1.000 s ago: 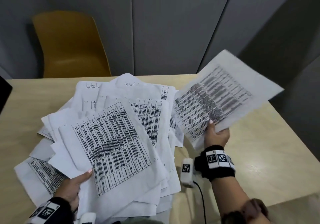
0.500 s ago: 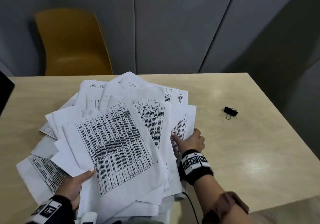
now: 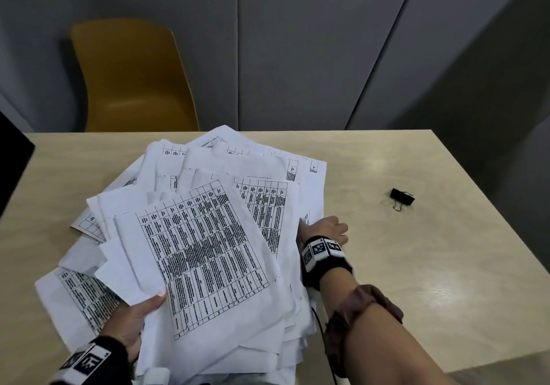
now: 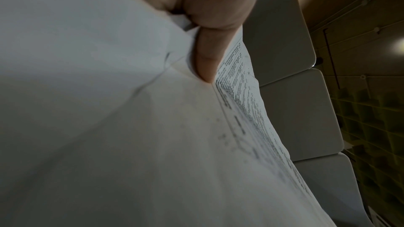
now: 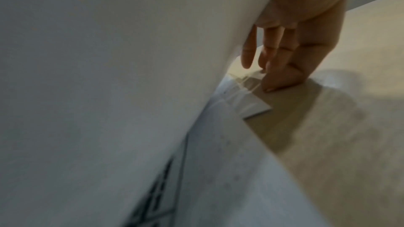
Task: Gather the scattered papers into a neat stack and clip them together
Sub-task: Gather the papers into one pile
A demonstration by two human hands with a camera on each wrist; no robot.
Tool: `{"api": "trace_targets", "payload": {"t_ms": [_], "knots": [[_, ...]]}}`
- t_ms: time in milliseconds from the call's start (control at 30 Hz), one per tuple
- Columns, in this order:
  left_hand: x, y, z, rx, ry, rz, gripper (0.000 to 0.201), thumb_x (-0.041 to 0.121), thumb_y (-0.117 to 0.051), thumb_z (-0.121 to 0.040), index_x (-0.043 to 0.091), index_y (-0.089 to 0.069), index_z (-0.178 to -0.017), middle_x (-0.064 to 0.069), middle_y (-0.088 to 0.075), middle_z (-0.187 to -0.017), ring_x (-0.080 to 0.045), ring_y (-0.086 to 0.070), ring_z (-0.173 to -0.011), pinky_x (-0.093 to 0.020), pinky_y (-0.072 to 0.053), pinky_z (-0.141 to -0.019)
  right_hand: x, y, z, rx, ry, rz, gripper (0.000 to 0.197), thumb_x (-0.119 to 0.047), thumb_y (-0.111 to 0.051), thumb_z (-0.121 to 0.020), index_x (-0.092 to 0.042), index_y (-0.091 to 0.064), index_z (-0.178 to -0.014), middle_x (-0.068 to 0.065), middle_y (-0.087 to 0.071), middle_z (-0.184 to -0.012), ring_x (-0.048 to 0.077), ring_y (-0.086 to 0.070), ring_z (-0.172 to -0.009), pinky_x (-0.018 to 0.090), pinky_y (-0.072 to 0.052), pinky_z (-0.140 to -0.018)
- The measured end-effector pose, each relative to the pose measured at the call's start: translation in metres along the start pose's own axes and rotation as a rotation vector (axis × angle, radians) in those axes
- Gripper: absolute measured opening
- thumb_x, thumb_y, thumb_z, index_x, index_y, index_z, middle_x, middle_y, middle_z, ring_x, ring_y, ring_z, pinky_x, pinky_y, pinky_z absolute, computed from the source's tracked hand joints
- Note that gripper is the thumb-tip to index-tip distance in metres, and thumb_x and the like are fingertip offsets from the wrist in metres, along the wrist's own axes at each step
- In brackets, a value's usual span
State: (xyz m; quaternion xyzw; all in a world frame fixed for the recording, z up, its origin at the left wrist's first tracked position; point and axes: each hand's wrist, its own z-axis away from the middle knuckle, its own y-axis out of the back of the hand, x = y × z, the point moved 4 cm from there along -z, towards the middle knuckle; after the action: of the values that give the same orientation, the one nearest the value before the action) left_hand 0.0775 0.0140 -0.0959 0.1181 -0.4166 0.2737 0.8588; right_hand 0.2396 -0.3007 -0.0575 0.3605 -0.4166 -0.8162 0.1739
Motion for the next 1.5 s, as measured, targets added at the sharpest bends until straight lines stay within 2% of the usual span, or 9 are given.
{"api": "trace_targets", "payload": {"t_ms": [100,200,400,533,733,867,1067,1233,1500], "knots": [[0.002,-0.002,0.001,-0.004,-0.002,0.004,0.011,-0.004,-0.058,-0.084,-0.010,-0.060,-0.093,0.004,-0.064,-0.044,-0.023,-0.063,-0.058,-0.032,-0.050,-0.080,-0.009,-0.002,0.001,0.033,0.049,0.072,0.060,-0.034,-0.058,-0.081,0.003,-0.034,-0.122,0.019,-0.037,-0.130,0.039,-0.040,-0.118,0.042,-0.040,-0.095],[0.003,-0.005,0.001,-0.037,-0.023,0.063,0.028,-0.008,-0.054,-0.084,-0.009,-0.055,-0.112,0.008,-0.067,-0.049,-0.023,-0.057,-0.079,-0.036,-0.037,-0.093,-0.012,-0.007,0.000,0.021,0.051,0.094,0.039,-0.013,-0.046,-0.088,0.003,-0.034,-0.121,0.020,-0.039,-0.130,0.038,-0.048,-0.116,0.041,-0.044,-0.090],[-0.006,-0.001,-0.011,-0.040,0.006,0.102,0.025,-0.007,-0.053,-0.085,-0.009,-0.058,-0.109,-0.004,-0.067,-0.088,-0.034,-0.055,-0.103,-0.043,-0.035,-0.099,-0.010,-0.003,0.000,-0.130,0.060,-0.019,0.043,-0.028,-0.052,-0.087,-0.002,-0.036,-0.117,0.019,-0.053,-0.125,0.038,-0.054,-0.113,0.039,-0.043,-0.085],[-0.006,0.000,-0.012,-0.050,0.005,0.053,0.024,-0.007,-0.054,-0.085,-0.007,-0.057,-0.108,-0.001,-0.071,-0.059,-0.027,-0.063,-0.077,-0.042,-0.040,-0.092,-0.005,-0.003,-0.001,-0.132,0.049,-0.017,0.043,-0.035,-0.058,-0.080,-0.008,-0.050,-0.112,0.016,-0.050,-0.122,0.037,-0.048,-0.116,0.040,-0.042,-0.093],[-0.008,0.002,-0.016,-0.067,0.011,0.052,0.028,-0.006,-0.057,-0.083,-0.009,-0.058,-0.111,-0.011,-0.069,-0.077,-0.035,-0.059,-0.097,-0.049,-0.035,-0.103,0.012,0.009,-0.007,-0.164,0.106,-0.132,0.019,-0.020,-0.061,-0.072,-0.007,-0.059,-0.085,0.014,-0.065,-0.088,0.033,-0.058,-0.076,0.030,-0.045,-0.066],[-0.008,0.003,-0.015,-0.089,-0.008,-0.013,0.013,-0.003,-0.063,-0.078,0.003,-0.066,-0.090,-0.011,-0.068,-0.094,-0.036,-0.059,-0.108,-0.054,-0.033,-0.106,0.048,0.039,-0.017,-0.095,0.060,-0.175,0.029,-0.009,-0.061,-0.072,-0.007,-0.065,-0.101,0.012,-0.062,-0.082,0.029,-0.057,-0.073,0.029,-0.045,-0.067],[-0.005,-0.007,-0.018,-0.126,-0.039,-0.050,0.028,-0.007,-0.058,-0.081,-0.006,-0.059,-0.109,-0.018,-0.059,-0.117,-0.034,-0.056,-0.103,-0.046,-0.036,-0.102,0.090,0.049,-0.015,-0.241,-0.091,-0.681,0.033,0.011,-0.067,-0.073,0.005,-0.060,-0.104,0.021,-0.066,-0.092,0.033,-0.064,-0.080,0.044,-0.053,-0.082],[-0.004,-0.011,-0.012,-0.101,-0.047,-0.095,0.034,-0.003,-0.059,-0.083,-0.006,-0.056,-0.117,-0.017,-0.059,-0.117,-0.030,-0.055,-0.100,-0.037,-0.037,-0.092,0.098,0.062,-0.010,0.042,0.013,-0.360,0.032,-0.001,-0.059,-0.076,-0.005,-0.064,-0.107,0.013,-0.061,-0.084,0.029,-0.058,-0.079,0.030,-0.043,-0.073],[-0.003,-0.011,-0.013,-0.091,-0.042,-0.117,0.040,-0.007,-0.058,-0.082,-0.005,-0.053,-0.121,-0.018,-0.058,-0.120,-0.030,-0.054,-0.102,-0.042,-0.035,-0.099,0.097,0.124,0.009,0.395,0.272,-0.404,0.021,-0.009,-0.053,-0.083,-0.008,-0.067,-0.099,0.011,-0.060,-0.077,0.030,-0.058,-0.075,0.031,-0.044,-0.073]]}}
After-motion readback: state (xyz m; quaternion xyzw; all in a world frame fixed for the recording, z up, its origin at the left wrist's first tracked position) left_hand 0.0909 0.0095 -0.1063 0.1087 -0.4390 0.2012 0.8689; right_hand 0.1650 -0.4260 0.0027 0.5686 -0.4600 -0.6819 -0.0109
